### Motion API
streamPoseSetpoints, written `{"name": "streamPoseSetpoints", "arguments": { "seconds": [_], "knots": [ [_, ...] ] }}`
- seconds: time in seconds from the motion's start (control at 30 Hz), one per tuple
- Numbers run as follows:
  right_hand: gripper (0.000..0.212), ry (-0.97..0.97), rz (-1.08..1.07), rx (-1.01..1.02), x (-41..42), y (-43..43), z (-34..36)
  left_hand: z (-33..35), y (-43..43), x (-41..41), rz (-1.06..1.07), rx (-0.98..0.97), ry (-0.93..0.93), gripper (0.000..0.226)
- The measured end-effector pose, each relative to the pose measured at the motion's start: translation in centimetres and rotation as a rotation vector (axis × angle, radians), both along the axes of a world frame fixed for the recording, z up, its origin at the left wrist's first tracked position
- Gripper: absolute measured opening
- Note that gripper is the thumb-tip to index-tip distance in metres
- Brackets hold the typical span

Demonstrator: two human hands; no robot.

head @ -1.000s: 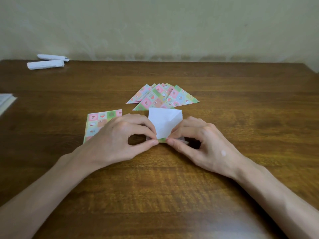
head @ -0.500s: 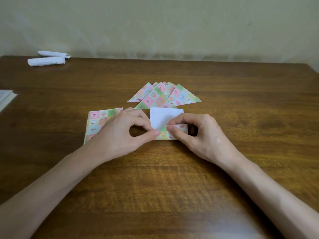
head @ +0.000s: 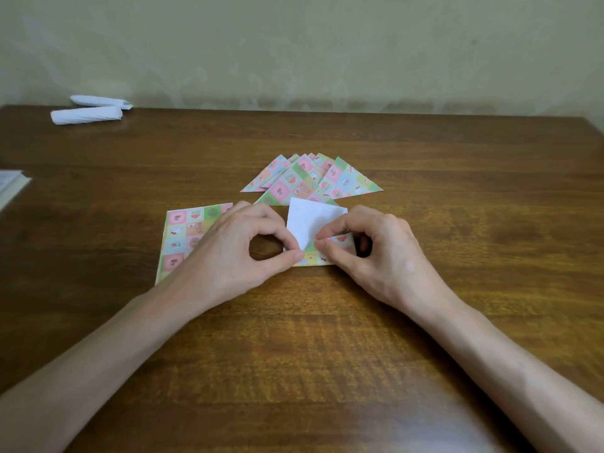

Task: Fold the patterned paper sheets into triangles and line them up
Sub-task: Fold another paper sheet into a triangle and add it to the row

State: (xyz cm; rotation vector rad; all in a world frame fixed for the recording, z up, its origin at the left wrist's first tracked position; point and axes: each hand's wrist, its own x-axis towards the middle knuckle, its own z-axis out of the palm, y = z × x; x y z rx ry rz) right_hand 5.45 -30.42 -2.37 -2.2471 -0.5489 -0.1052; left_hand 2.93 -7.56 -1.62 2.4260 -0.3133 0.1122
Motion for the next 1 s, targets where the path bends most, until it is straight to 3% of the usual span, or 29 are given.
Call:
{"name": "streamPoseSetpoints", "arguments": {
  "seconds": [0.2, 0.33, 0.47, 0.8, 0.93, 1.0],
  "knots": [
    [0.002, 0.029, -0.014, -0.036, 0.0, 0.0, 0.0, 0.0, 0.6, 0.3, -0.047, -0.044, 0.044, 0.007],
    [0.003, 0.022, -0.033, -0.051, 0.1, 0.2, -0.1, 0.1, 1.1, 0.6, -0.069, -0.071, 0.072, 0.022],
    [0.003, 0.011, -0.037, -0.059, 0.1, 0.2, -0.2, 0.1, 1.0, 0.6, -0.048, -0.075, 0.074, 0.010],
    [0.003, -0.030, -0.003, -0.063, 0.2, 0.2, -0.7, 0.2, 1.2, 0.7, -0.068, -0.071, 0.086, 0.007],
    [0.003, -0.048, 0.004, -0.071, 0.2, 0.2, -0.9, 0.1, 1.3, 0.9, -0.075, -0.058, 0.097, 0.006],
    [0.003, -0.053, 0.009, -0.073, 0.2, 0.3, -0.9, 0.0, 1.2, 0.9, -0.071, -0.076, 0.094, 0.016]
  ]
}}
